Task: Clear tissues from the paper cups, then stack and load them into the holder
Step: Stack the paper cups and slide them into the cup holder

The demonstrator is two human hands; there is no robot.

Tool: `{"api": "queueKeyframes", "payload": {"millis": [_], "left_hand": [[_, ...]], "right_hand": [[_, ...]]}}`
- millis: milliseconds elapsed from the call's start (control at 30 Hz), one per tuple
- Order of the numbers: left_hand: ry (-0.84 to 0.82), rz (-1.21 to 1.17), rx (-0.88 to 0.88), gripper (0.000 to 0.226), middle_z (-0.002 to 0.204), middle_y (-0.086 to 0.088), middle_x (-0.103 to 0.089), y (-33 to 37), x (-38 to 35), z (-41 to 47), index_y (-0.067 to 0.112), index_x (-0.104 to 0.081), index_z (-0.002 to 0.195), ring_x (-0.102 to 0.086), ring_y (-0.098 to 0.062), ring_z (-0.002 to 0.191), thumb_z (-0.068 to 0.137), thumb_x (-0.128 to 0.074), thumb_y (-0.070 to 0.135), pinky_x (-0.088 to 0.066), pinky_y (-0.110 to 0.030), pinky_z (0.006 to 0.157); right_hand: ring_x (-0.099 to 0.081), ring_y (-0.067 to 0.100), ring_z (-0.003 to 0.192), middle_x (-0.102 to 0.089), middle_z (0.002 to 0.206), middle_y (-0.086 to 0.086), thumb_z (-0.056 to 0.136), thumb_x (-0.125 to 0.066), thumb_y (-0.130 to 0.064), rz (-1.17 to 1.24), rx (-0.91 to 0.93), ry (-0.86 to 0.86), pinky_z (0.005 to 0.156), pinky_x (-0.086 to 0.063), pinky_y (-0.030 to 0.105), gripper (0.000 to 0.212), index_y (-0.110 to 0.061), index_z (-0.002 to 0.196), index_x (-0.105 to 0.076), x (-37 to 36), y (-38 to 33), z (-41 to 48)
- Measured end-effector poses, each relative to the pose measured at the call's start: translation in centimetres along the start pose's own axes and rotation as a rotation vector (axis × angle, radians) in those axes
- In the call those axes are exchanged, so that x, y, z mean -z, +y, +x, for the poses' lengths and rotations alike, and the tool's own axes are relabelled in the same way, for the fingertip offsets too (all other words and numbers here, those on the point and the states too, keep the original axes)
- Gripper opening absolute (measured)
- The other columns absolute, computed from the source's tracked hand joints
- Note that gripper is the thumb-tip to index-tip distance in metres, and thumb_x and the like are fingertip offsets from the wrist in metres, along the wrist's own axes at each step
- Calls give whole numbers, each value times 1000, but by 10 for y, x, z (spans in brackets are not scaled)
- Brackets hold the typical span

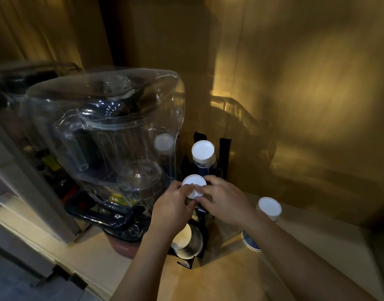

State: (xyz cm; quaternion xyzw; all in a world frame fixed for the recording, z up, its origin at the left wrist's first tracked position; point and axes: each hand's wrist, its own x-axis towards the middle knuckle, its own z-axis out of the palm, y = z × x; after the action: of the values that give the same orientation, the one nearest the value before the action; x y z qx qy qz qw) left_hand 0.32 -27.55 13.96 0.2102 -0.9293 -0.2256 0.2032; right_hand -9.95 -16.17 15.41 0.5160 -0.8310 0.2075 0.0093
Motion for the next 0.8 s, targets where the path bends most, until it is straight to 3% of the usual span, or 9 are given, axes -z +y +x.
{"api": "queueKeyframes", "payload": {"millis": [200,300,433,600,700,800], "left_hand": [[-50,-54,-16,41,123,-5,-55,5,8,-1,16,-55,124,-57,-22,104,86,-63,28,-50,-32,85],[96,-71,-64,31,122,-7,-59,19,13,-2,13,-62,115,-54,-23,109,85,-63,18,-46,-38,93],[218,-243,-118,33,114,-4,-62,50,8,-3,16,-59,117,-55,-21,106,84,-63,16,-46,-40,91],[25,-303,-170,56,130,4,-53,76,-33,0,24,-41,135,-47,-13,121,84,-63,26,-42,-31,100],[-84,-247,-184,68,140,3,-47,84,-66,4,26,-30,141,-41,-15,128,82,-62,32,-36,-30,105],[-261,-363,-113,78,149,-1,-36,92,-98,10,22,-22,145,-31,-15,136,80,-65,28,-27,-27,107]], "right_hand": [[-44,20,119,-47,134,1,90,-50,-31,61,0,67,95,-37,41,38,-23,126,-48,6,6,-7],[-53,16,104,-57,116,0,89,-52,-27,262,-64,216,88,-44,35,29,-18,117,-56,20,12,-12],[-59,15,87,-63,95,2,87,-57,-21,307,-131,391,75,-48,30,14,-15,97,-65,43,29,-22],[-58,14,85,-61,88,-3,87,-57,-22,260,-281,435,69,-41,17,12,-18,93,-66,51,63,-40],[-54,17,102,-59,107,1,85,-58,-30,200,-398,394,86,-43,32,25,-21,108,-61,42,85,-52],[-43,21,121,-48,131,3,81,-63,-38,190,-524,254,102,-37,44,51,-26,128,-47,30,106,-66]]}}
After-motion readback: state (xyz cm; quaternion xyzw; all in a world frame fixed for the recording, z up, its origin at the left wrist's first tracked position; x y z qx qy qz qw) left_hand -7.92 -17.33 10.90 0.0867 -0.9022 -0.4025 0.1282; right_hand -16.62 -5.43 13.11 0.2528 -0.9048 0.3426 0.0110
